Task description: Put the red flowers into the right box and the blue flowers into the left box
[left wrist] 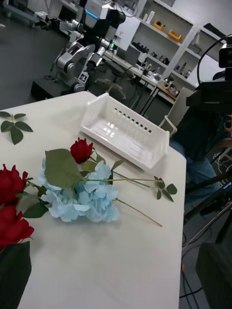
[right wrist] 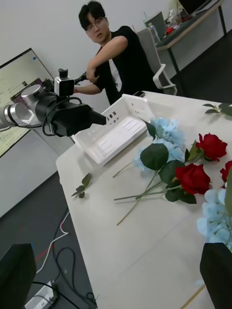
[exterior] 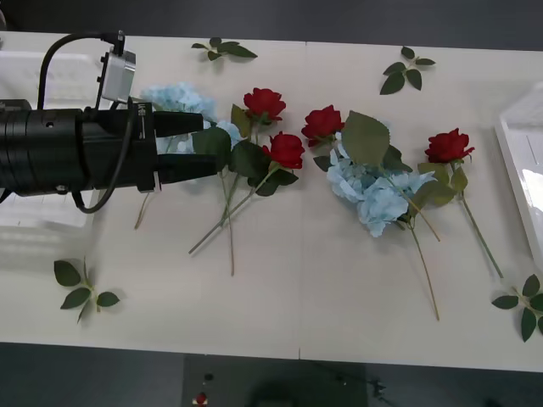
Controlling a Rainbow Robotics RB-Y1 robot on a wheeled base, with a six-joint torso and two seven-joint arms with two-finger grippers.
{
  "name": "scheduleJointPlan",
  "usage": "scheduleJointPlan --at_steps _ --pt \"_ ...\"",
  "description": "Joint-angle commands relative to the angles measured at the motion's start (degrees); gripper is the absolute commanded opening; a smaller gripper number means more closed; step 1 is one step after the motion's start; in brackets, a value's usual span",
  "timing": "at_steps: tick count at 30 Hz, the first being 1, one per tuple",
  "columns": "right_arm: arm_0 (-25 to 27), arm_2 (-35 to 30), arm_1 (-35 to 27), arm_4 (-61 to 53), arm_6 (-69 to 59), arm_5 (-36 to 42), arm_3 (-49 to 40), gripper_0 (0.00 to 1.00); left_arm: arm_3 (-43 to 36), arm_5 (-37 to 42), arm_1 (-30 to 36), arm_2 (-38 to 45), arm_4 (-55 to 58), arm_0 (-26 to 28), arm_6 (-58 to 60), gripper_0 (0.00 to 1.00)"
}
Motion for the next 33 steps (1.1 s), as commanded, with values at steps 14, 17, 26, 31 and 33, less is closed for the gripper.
scheduleJointPlan --at_steps 14,17,26,31,33 --pt "13.24 3.31 -18.05 -7.22 -3.81 -19.54 0.02 1.0 6.7 2.61 0.31 0.36 1.29 -0.16 2.0 1.0" --pt "16.49 3.66 -21.3 -5.82 -13.65 -24.9 -1.04 1.0 11.8 5.34 1.62 0.36 0.85 -2.27 2.0 1.0" --pt "17.02 10.25 -26.75 7.02 -36.07 -42.13 -3.5 1.0 32.81 13.07 0.13 0.36 -18.31 -12.46 19.62 1.0" --pt "8.76 18.34 -26.49 13.61 -42.48 -45.21 -1.65 1.0 39.4 15.36 -2.42 0.36 -30.52 -17.3 28.5 1.0" --pt "4.36 22.2 -25.79 16.07 -44.24 -44.94 -0.42 1.0 40.63 15.89 -3.82 0.36 -34.3 -18.44 32.1 1.0"
